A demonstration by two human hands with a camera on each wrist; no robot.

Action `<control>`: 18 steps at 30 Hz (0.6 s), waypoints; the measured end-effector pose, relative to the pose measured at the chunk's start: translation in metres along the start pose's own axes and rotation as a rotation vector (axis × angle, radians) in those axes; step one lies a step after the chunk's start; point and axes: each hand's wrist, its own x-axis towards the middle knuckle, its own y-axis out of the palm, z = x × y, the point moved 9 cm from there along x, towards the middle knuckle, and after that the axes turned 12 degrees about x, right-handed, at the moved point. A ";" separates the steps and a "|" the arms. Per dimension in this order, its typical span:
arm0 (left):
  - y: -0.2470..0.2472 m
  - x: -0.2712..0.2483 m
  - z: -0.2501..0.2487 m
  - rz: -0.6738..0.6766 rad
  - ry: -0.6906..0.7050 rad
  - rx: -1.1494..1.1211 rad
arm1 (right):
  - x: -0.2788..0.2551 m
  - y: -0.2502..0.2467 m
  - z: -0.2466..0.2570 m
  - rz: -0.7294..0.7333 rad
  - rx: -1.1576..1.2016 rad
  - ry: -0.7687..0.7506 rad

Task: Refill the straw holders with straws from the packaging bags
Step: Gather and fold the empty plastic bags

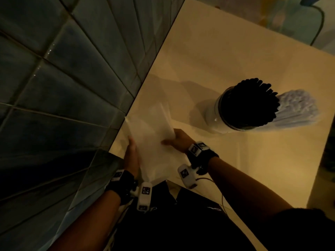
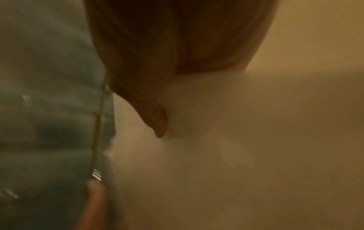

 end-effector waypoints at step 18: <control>0.030 -0.112 -0.045 0.122 0.246 -0.041 | -0.149 -0.057 0.004 0.149 0.933 -0.161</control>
